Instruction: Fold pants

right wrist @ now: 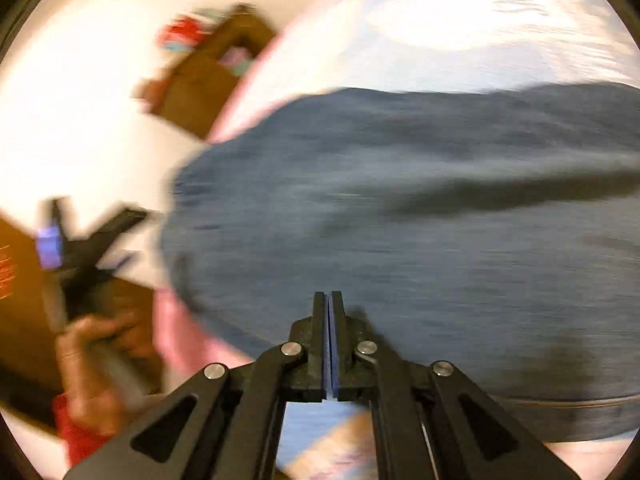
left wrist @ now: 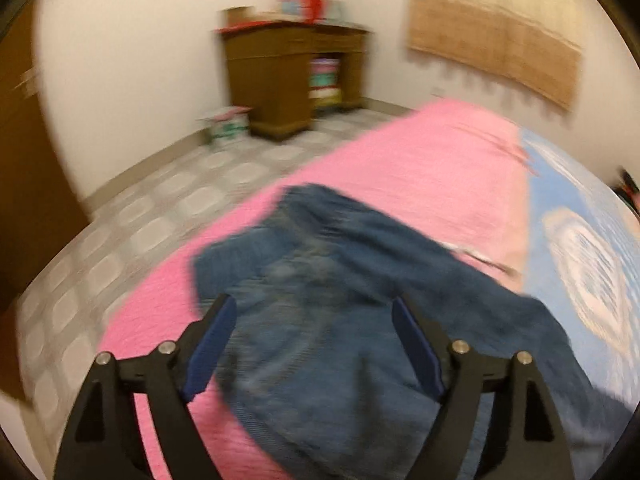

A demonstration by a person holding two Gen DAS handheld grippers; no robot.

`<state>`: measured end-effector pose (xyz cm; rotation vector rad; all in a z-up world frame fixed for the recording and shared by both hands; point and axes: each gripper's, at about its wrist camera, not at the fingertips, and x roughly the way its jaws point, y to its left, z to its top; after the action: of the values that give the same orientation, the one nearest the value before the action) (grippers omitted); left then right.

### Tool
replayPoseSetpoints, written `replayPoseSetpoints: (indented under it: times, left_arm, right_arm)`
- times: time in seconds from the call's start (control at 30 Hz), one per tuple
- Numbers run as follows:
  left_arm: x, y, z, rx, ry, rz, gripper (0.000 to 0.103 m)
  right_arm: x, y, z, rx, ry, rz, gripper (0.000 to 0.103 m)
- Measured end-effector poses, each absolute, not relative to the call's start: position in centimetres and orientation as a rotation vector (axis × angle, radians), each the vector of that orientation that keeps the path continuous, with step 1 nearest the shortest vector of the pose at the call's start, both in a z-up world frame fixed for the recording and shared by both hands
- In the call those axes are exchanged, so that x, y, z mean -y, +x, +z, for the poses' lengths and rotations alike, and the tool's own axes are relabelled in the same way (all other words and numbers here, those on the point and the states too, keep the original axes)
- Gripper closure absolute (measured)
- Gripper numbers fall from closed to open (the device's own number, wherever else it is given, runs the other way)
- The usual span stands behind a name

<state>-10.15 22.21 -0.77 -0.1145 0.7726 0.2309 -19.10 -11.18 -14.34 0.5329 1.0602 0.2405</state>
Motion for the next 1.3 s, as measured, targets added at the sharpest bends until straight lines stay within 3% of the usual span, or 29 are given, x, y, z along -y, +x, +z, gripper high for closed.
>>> replayPoseSetpoints:
  times: [0.23, 0.37, 0.57, 0.63, 0.67, 0.7, 0.77, 0.93, 1.1, 1.3]
  left_arm:
    - [-20.3, -9.4, -2.3, -0.858, -0.103, 0.092, 0.02]
    - [-21.7, -8.8, -4.1, -0.958, -0.12, 0.156, 0.02]
    - [-23.3, -10.5, -3.6, -0.92, -0.247, 0.158, 0.02]
    - [-23.1, -11.5, -3.4, -0.901, -0.262, 0.139, 0.02]
    - [-22.8, -11.9, -3.3, -0.891, -0.265, 0.132, 0.02]
    - [-22.5, -12.3, -3.2, -0.884, -0.269, 0.127, 0.02]
    - [-22.1, -12.8, -2.7, -0.862, -0.282, 0.116, 0.02]
    - [-22.4, -13.3, -2.2, -0.845, -0.321, 0.134, 0.02]
    - [-23.7, -13.8, -2.1, -0.839, -0.387, 0.14, 0.02]
    - [-25.2, -13.9, -3.0, -0.867, -0.495, 0.166, 0.02]
  right_arm:
    - [13.5, -23.1, -15.0, -1.104, 0.675, 0.281, 0.102]
    - [17.9, -25.7, -11.6, -0.952, 0.811, 0.216, 0.101]
    - [33.5, -34.4, -6.9, -0.667, 0.983, -0.072, 0.098]
    - [39.0, -38.9, -6.5, -0.584, 1.035, -0.205, 0.069]
    - [41.6, -41.4, -6.6, -0.533, 1.069, -0.264, 0.029]
    - [43.9, -44.7, -7.1, -0.453, 1.116, -0.37, 0.007]
    - [46.5, -49.1, -8.6, -0.354, 1.204, -0.484, 0.006]
    - [49.5, -53.1, -14.3, -0.312, 1.411, -0.471, 0.01]
    - [49.8, -51.9, -17.3, -0.244, 1.469, -0.276, 0.051]
    - [47.7, -50.5, -19.5, -0.259, 1.524, -0.285, 0.052]
